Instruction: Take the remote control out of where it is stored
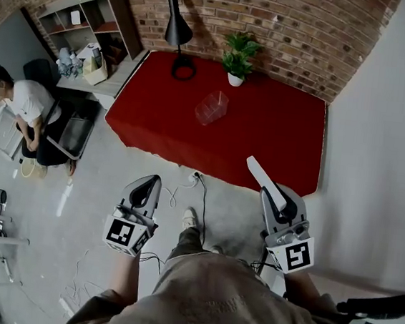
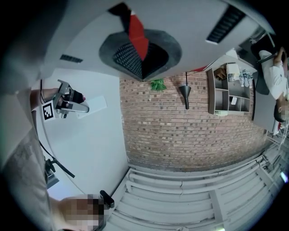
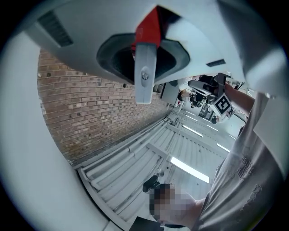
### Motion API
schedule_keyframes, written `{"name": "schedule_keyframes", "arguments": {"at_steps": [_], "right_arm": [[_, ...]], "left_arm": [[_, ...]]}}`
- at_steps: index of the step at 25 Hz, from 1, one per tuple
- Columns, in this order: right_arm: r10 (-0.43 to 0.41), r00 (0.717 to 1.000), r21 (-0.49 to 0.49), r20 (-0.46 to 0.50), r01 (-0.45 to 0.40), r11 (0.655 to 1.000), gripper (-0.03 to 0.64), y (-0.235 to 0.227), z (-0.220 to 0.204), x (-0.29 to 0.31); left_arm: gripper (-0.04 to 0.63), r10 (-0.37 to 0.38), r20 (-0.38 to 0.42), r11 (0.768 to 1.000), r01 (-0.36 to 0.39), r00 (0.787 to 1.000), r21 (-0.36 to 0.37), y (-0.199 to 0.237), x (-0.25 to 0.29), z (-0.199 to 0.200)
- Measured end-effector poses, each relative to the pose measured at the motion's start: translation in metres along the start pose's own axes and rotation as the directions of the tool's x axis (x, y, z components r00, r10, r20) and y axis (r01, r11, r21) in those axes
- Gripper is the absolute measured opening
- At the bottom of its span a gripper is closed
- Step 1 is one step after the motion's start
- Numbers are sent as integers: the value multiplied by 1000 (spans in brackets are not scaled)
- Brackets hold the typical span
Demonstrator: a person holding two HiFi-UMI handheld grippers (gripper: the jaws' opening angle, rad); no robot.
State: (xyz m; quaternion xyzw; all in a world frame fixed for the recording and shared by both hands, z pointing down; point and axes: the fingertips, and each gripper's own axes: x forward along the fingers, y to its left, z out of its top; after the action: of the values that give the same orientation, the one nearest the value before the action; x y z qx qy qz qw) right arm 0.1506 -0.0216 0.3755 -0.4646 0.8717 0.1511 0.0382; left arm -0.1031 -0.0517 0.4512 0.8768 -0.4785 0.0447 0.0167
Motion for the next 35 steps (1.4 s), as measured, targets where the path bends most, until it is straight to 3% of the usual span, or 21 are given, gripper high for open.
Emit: {"name": "schedule_keyframes", "arguments": {"at_steps": [8, 24, 35], "right_arm": [[21, 1000, 7, 14, -21, 1000, 83, 10, 11, -43], [-57, 998, 55, 21, 56, 997, 83, 9, 24, -78], [-80, 997, 38, 21, 79, 996, 83, 22, 34, -69]], "left_arm": [[5, 46, -2, 999, -46, 999, 7, -40, -39, 7], [5, -47, -12, 999, 47, 999, 27, -75, -48, 6], [5, -79, 10, 996, 78, 997, 42, -64, -50, 25]]}}
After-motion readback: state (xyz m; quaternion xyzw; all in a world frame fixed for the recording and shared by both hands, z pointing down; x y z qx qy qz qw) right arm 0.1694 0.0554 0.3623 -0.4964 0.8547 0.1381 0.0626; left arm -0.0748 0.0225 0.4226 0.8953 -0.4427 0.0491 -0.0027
